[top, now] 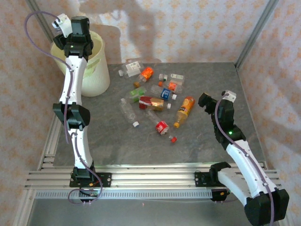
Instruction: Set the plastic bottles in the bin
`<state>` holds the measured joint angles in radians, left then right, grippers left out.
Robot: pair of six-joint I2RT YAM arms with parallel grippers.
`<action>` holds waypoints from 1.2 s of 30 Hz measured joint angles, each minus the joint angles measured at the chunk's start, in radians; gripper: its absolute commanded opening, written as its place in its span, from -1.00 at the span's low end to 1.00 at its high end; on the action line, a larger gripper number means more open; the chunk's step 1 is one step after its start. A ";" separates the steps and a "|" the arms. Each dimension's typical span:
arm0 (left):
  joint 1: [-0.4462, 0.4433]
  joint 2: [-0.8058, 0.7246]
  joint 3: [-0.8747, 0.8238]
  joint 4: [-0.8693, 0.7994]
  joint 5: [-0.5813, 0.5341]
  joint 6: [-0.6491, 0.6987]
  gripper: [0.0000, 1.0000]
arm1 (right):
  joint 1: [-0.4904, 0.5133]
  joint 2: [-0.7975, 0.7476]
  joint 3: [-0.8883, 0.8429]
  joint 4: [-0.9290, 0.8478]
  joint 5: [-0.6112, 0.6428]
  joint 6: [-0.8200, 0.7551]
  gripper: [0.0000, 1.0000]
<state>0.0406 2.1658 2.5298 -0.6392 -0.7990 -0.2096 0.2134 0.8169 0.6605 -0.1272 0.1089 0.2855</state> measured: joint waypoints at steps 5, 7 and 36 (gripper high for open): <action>0.016 0.037 0.049 -0.008 -0.021 -0.029 0.12 | 0.000 -0.008 -0.011 -0.021 0.000 0.019 0.98; 0.025 0.050 0.056 -0.025 -0.021 -0.037 0.13 | 0.000 -0.008 -0.019 -0.027 -0.001 0.035 0.98; 0.070 0.035 0.072 -0.201 0.366 -0.264 1.00 | 0.000 0.043 -0.010 -0.106 -0.004 0.236 0.98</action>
<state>0.1108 2.2009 2.6022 -0.8398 -0.4328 -0.4736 0.2134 0.8604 0.6506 -0.2333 0.1047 0.5213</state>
